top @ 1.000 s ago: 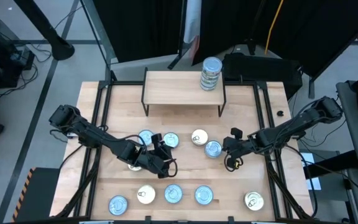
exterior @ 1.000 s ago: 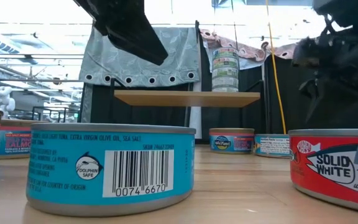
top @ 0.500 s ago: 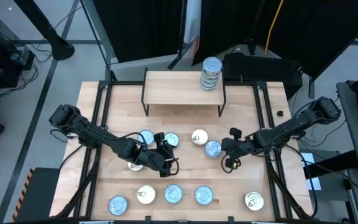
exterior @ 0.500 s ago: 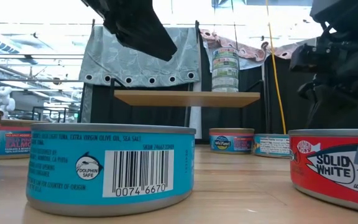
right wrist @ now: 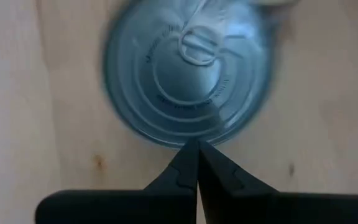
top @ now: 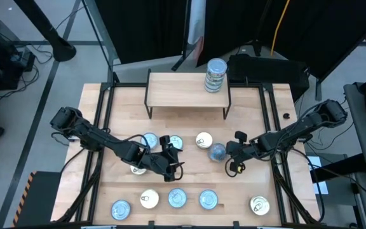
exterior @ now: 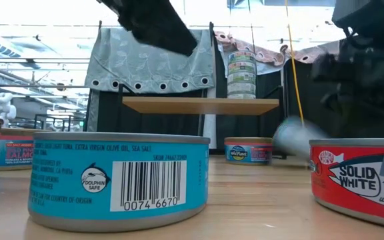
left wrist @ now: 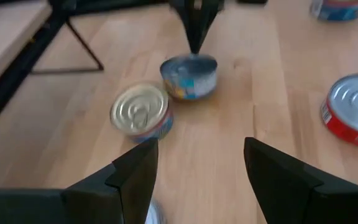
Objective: Stack canned seafood by type on shelf
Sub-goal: Put the blue tuna can on the shelf
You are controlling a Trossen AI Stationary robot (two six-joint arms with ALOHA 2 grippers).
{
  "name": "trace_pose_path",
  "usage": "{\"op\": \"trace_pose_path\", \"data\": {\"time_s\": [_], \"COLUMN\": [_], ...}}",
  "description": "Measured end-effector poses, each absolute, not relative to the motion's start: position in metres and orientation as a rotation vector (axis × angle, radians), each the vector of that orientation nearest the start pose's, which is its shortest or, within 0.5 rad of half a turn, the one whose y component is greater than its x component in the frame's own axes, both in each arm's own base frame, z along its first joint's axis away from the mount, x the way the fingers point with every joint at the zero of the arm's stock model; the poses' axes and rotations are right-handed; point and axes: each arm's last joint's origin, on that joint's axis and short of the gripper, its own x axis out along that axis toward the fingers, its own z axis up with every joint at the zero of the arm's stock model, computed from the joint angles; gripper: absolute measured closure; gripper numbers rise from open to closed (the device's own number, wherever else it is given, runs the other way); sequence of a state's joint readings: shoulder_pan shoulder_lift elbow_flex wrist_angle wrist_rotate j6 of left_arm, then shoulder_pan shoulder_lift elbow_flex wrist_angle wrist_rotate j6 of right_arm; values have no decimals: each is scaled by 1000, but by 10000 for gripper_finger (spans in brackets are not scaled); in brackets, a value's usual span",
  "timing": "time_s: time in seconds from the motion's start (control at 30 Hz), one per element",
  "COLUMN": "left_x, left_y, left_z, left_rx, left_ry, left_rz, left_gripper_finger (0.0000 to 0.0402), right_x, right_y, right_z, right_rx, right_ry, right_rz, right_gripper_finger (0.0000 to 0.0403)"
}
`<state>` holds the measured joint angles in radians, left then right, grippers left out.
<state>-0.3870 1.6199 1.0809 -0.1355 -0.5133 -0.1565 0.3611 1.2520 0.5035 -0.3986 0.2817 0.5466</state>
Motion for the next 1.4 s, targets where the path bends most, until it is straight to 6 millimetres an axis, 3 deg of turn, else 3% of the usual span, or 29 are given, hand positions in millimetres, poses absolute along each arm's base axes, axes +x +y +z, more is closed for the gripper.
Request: {"op": "trace_pose_path", "data": {"time_s": [0.43, 0.6, 0.8, 1.03, 1.4], "left_x": [347, 351, 351, 347, 338], "left_y": [-96, -88, -87, -95, -115], "left_z": [253, 255, 253, 250, 248], "left_rx": [331, 372, 377, 391, 446], "left_ry": [417, 392, 409, 443, 470], "left_rz": [5, -60, -62, -82, -40], "left_gripper_finger": [164, 164, 164, 164, 164], "right_x": [182, 174, 165, 169, 172], "right_y": [60, 60, 76, 99, 107], "right_z": [140, 154, 186, 212, 206], "right_rx": [125, 269, 491, 749, 927], "right_ry": [1123, 1074, 1034, 934, 887], "right_rz": [-260, -367, -462, -482, -599], "right_gripper_finger": [402, 402, 387, 316, 145]}}
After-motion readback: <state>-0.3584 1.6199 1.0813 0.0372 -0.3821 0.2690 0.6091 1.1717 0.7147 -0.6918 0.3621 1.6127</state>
